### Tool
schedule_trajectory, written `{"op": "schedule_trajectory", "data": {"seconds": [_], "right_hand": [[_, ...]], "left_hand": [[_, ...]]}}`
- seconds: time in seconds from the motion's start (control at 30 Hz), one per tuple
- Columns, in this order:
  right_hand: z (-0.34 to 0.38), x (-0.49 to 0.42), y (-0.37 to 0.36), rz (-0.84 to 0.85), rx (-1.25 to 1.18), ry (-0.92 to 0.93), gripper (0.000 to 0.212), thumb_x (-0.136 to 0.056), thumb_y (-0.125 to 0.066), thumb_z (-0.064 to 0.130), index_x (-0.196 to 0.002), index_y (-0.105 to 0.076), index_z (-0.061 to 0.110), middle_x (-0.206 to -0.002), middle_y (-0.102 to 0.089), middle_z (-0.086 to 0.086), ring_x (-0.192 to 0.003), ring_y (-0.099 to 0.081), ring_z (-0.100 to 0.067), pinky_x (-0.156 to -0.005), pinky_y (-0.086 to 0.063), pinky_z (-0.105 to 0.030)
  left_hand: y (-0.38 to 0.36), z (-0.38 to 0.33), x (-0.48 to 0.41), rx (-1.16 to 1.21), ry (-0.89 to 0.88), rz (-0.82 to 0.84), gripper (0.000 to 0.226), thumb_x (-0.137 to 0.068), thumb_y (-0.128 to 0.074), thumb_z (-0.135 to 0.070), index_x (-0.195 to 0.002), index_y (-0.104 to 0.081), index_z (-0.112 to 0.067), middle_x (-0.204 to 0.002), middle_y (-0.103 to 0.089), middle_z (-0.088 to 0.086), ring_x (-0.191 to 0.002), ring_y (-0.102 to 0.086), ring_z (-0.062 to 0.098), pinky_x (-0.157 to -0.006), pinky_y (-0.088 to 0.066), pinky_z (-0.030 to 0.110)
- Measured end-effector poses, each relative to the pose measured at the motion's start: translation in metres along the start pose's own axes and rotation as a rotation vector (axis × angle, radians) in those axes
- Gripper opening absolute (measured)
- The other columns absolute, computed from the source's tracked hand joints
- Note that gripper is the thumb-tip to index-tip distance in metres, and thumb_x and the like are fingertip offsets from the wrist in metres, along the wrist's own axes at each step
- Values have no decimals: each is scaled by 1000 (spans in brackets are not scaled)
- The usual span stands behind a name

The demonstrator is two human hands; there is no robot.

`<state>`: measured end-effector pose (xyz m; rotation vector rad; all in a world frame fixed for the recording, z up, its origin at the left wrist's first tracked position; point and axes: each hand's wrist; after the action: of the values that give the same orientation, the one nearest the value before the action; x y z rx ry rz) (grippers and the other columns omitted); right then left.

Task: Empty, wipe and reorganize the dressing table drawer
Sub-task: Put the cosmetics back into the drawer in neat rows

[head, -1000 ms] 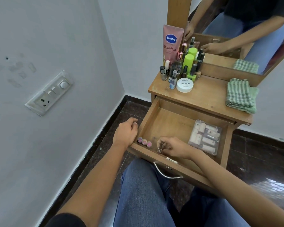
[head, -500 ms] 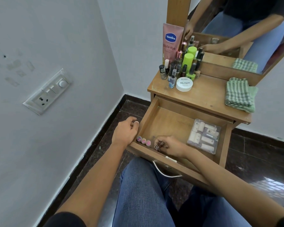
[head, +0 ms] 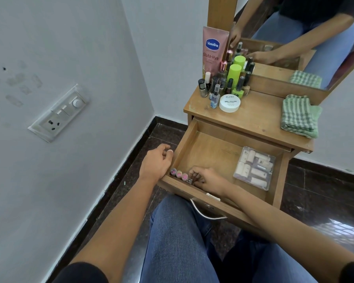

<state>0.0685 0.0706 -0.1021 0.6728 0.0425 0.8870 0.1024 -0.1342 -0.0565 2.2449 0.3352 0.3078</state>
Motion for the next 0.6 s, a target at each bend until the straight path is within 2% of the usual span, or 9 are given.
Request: {"op": "schedule_trajectory", "data": {"seconds": [0.27, 0.43, 0.5, 0.6], "right_hand": [[-2, -1, -2, -12, -18, 7, 27, -85, -61, -6, -107, -60, 9, -99, -65, -7, -91, -63, -15, -79, -53, -20], [-4, 1, 9, -56, 116, 59, 25, -87, -59, -4, -109, -60, 8, -105, -61, -4, -94, -60, -13, -82, -51, -20], [1, 2, 23, -207, 183, 55, 17, -91, -56, 5, -107, -60, 9, -105, -60, 0, -93, -59, -11, -84, -51, -20], [19, -1, 55, -584, 110, 84, 18, -90, -58, 5, -107, -60, 10, -100, -57, 5, -86, -56, -1, -77, -47, -8]], "left_hand": [[1, -1, 1, -2, 7, 6, 35, -100, -47, -36, -130, -58, -22, -105, -70, -1, -93, -64, 14, -86, -52, 35], [1, 0, 1, -6, -1, 5, 35, -100, -46, -36, -130, -57, -22, -106, -70, -2, -94, -64, 13, -85, -51, 32], [0, 1, 0, -9, -4, 6, 35, -101, -46, -37, -130, -57, -22, -106, -70, -2, -93, -63, 12, -83, -50, 30], [0, 1, 0, -16, -17, 7, 35, -100, -45, -37, -129, -58, -22, -107, -70, -2, -91, -62, 11, -80, -48, 28]]}}
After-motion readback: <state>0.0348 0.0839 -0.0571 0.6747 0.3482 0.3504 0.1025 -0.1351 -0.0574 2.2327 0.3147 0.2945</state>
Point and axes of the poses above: each hand's wrist, its own x-axis away from the middle knuckle, its own y-axis out of the back of the hand, z = x × y
